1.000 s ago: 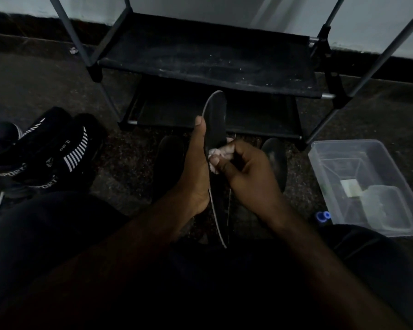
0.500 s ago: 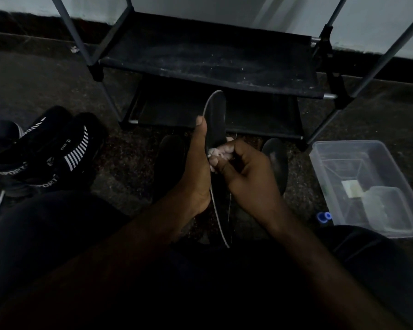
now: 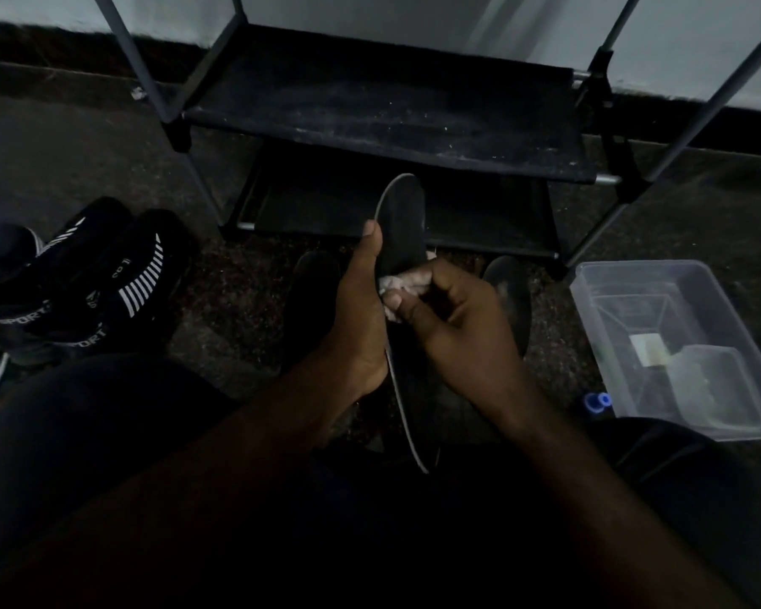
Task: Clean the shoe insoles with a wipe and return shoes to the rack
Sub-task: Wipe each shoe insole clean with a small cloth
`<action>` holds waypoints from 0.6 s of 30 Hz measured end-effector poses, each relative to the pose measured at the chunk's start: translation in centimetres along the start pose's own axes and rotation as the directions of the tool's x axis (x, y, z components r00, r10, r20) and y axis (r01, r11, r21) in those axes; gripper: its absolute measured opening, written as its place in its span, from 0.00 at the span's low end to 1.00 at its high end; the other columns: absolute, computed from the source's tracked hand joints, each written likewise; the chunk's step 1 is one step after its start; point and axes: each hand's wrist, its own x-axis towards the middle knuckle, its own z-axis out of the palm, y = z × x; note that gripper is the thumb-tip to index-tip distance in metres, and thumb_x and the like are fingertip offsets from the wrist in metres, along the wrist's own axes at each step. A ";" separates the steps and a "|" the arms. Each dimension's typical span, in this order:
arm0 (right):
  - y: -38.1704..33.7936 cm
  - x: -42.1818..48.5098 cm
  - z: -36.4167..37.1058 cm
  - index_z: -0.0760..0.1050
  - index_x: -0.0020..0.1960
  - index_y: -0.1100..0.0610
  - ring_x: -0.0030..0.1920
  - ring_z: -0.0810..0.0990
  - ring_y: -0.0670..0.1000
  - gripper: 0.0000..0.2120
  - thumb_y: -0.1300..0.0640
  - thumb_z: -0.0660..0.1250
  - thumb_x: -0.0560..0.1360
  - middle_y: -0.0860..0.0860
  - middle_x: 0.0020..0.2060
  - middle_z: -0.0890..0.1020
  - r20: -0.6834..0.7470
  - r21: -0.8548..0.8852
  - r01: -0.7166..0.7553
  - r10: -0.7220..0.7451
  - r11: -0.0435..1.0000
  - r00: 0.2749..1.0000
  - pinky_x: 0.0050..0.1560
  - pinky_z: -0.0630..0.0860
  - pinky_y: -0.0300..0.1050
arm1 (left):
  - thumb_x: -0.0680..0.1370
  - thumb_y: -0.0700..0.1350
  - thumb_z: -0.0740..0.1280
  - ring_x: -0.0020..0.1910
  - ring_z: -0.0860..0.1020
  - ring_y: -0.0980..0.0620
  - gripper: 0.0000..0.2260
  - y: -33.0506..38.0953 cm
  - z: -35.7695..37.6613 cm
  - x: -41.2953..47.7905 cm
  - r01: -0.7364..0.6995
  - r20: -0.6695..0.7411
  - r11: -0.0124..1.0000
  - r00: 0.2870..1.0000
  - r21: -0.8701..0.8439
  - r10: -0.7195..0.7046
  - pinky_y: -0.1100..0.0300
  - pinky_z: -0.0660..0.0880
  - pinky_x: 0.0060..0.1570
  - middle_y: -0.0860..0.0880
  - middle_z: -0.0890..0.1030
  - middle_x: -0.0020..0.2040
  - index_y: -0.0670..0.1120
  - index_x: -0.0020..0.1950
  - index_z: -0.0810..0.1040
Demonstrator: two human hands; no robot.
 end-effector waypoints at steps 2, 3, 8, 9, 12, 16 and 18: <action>0.7 0.4 -0.4 0.81 0.48 0.55 0.44 0.84 0.44 0.01 0.59 0.71 0.76 0.46 0.41 0.85 -0.092 -0.071 -0.066 0.060 0.995 0.994 0.50 0.81 0.48 | 0.80 0.61 0.53 0.44 0.83 0.48 0.27 -0.2 0.1 0.2 -0.025 0.010 0.999 1.000 -0.046 0.025 0.59 0.80 0.45 0.42 0.85 0.45 0.42 0.48 0.84; 1.1 0.6 -0.6 0.81 0.47 0.54 0.44 0.84 0.43 0.01 0.57 0.71 0.76 0.45 0.41 0.85 -0.147 -0.116 -0.104 0.087 0.988 0.985 0.50 0.81 0.49 | 0.81 0.59 0.53 0.43 0.83 0.48 0.27 -0.3 0.3 0.3 -0.031 0.029 0.998 0.999 -0.062 0.033 0.59 0.81 0.44 0.42 0.85 0.44 0.42 0.45 0.84; 0.8 0.7 -0.4 0.81 0.46 0.56 0.42 0.84 0.46 0.02 0.59 0.71 0.76 0.48 0.38 0.85 -0.126 -0.058 -0.120 0.112 0.991 0.986 0.50 0.81 0.50 | 0.81 0.57 0.53 0.46 0.83 0.48 0.25 -0.3 0.2 0.3 -0.045 -0.013 0.998 0.999 -0.044 0.044 0.58 0.79 0.45 0.43 0.85 0.45 0.41 0.48 0.82; 0.4 0.4 -0.1 0.81 0.46 0.58 0.42 0.84 0.47 0.01 0.61 0.71 0.76 0.49 0.38 0.85 -0.067 -0.017 -0.085 0.084 0.996 0.994 0.49 0.81 0.49 | 0.80 0.57 0.53 0.47 0.83 0.47 0.24 -0.3 0.0 0.4 -0.061 -0.042 0.997 0.997 -0.039 0.059 0.55 0.79 0.48 0.43 0.85 0.45 0.42 0.49 0.82; -0.1 -0.1 0.4 0.81 0.47 0.58 0.44 0.84 0.49 0.01 0.62 0.71 0.76 0.50 0.41 0.85 0.015 0.001 -0.017 0.017 1.000 1.000 0.50 0.81 0.49 | 0.79 0.58 0.54 0.49 0.83 0.45 0.25 -0.2 -0.2 0.5 -0.071 -0.060 0.997 0.996 -0.032 0.069 0.49 0.77 0.59 0.42 0.85 0.47 0.43 0.48 0.85; 1.0 0.4 -0.5 0.82 0.46 0.55 0.43 0.83 0.42 0.02 0.57 0.71 0.76 0.44 0.40 0.85 -0.162 -0.190 -0.101 0.070 0.977 0.984 0.48 0.81 0.52 | 0.81 0.56 0.50 0.40 0.83 0.49 0.26 -0.2 0.3 0.3 -0.038 0.032 0.998 0.999 -0.047 0.040 0.61 0.79 0.41 0.44 0.84 0.40 0.42 0.43 0.83; 1.1 0.7 -0.9 0.82 0.45 0.55 0.41 0.83 0.42 0.03 0.56 0.71 0.76 0.44 0.39 0.85 -0.206 -0.205 -0.141 0.098 0.969 0.974 0.47 0.81 0.52 | 0.81 0.55 0.49 0.40 0.83 0.50 0.25 -0.4 0.4 0.2 -0.046 0.036 0.998 0.998 -0.032 0.047 0.61 0.80 0.40 0.44 0.85 0.40 0.40 0.48 0.80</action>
